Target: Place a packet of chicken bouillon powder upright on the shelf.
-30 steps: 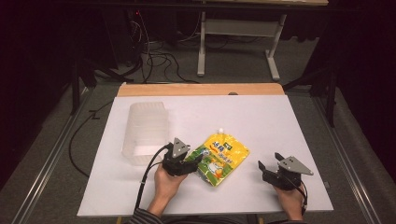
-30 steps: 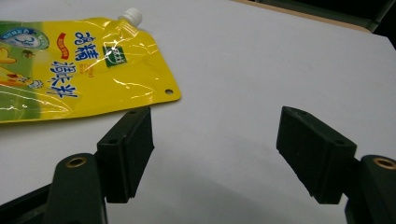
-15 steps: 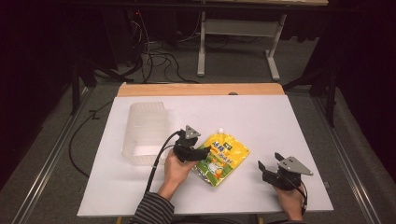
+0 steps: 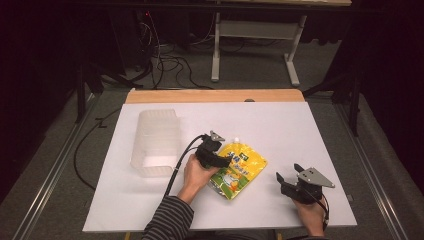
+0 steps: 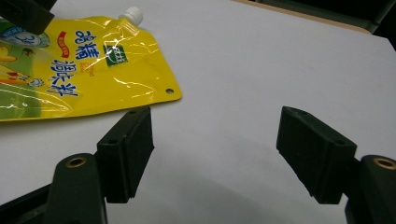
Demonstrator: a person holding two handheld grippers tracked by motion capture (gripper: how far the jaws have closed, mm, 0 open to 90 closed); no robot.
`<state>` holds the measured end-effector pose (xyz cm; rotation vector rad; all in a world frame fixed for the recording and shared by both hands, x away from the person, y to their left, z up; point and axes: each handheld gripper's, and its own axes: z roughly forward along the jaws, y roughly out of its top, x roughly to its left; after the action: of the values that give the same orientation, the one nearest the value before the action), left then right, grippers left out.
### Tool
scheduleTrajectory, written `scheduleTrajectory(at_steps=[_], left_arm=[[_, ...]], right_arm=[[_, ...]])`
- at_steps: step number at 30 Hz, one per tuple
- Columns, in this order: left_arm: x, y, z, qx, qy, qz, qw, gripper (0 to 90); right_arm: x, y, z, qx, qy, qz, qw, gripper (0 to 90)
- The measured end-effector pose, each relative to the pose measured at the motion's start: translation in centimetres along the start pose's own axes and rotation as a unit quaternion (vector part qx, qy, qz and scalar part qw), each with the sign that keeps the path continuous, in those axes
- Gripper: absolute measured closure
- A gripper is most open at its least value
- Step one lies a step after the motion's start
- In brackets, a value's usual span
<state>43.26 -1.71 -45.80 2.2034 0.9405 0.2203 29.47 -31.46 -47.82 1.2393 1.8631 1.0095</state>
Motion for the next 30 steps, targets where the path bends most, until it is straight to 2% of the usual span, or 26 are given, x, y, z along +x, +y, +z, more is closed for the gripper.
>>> scheduleTrajectory(at_steps=[7, 10, 11, 18, 21, 22, 30], left_arm=[[0.1, -0.1, 1.1, 0.023, -0.004, 0.0, 0.9997, 29.4], [0.2, -0.2, 1.3, 0.023, -0.011, -0.008, 0.9996, 29.8], [0.2, -0.2, 1.3, 0.024, -0.012, -0.005, 0.9996, 30.5], [-0.1, -0.1, 1.3, 0.027, -0.015, 0.008, 0.9995, 41.6], [0.0, -0.1, 1.2, 0.027, -0.02, 0.008, 0.9994, 46.9], [0.0, 0.0, 1.2, 0.028, -0.013, 0.012, 0.9995, 50.5], [0.0, 0.1, 1.0, 0.036, -0.019, 0.015, 0.999, 71.5]], right_arm=[[0.0, 0.0, 0.0, 0.0, 0.0, 0.0, 1.0, 27.6], [0.0, 0.0, 0.0, -0.001, 0.0, 0.0, 1.0, 27.7], [0.0, 0.0, 0.0, -0.001, 0.0, 0.0, 1.0, 27.6], [0.0, 0.0, 0.0, 0.002, 0.0, 0.0, 1.0, 27.6], [0.1, 0.0, 0.0, 0.003, -0.001, -0.002, 1.0, 27.7], [0.1, 0.0, 0.0, 0.003, -0.001, -0.002, 1.0, 27.7], [0.1, 0.0, 0.0, 0.003, -0.001, -0.002, 1.0, 27.7]])
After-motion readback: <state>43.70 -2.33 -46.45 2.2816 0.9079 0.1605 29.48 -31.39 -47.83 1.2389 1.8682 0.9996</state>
